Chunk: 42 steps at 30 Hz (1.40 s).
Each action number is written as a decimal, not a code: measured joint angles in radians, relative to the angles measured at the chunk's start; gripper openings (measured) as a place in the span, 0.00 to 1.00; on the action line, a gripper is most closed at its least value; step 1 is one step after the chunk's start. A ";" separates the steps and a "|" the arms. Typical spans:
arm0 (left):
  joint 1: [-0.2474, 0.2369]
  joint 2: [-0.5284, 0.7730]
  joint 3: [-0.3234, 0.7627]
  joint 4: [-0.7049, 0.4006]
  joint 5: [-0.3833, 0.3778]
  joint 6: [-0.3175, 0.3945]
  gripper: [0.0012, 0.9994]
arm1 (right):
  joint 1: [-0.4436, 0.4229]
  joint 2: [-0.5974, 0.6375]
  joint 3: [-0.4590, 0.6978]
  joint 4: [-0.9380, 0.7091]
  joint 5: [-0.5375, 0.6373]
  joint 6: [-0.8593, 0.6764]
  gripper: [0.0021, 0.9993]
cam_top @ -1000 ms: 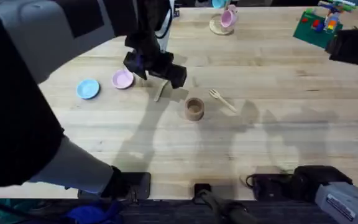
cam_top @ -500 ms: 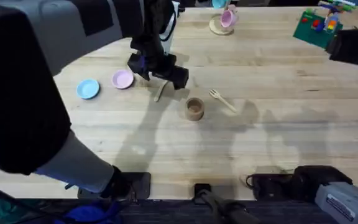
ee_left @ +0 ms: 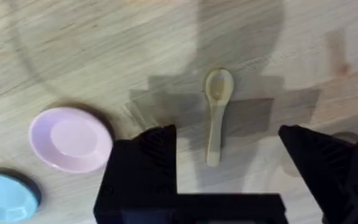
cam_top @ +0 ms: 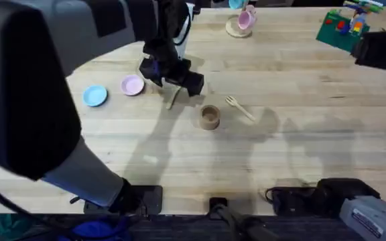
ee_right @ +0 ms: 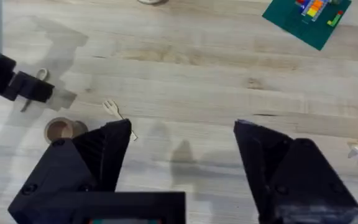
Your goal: Pick up a utensil and set it on the pink plate, then put the other utensil in the container.
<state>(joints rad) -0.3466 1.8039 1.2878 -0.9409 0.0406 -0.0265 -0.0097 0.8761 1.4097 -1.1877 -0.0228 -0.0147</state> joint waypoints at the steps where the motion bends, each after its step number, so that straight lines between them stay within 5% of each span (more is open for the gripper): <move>1: 0.000 0.008 0.000 0.000 0.000 0.000 0.99 | 0.000 0.000 0.000 0.000 0.000 0.000 1.00; 25: 0.000 0.068 0.000 0.029 -0.006 0.001 0.99 | 0.000 0.000 0.000 0.000 0.000 0.000 1.00; 28: 0.001 0.069 0.000 0.023 -0.014 0.001 0.72 | 0.000 0.000 0.000 0.000 0.000 0.000 1.00; 32: 0.001 0.069 0.000 0.017 -0.004 0.004 0.10 | 0.000 0.000 0.000 0.000 0.000 0.000 1.00; 42: -0.003 0.069 0.003 -0.017 -0.013 0.005 0.04 | 0.000 0.000 0.000 0.000 0.000 0.000 1.00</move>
<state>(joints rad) -0.3492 1.8729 1.2911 -0.9579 0.0273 -0.0219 -0.0097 0.8761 1.4097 -1.1877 -0.0231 -0.0147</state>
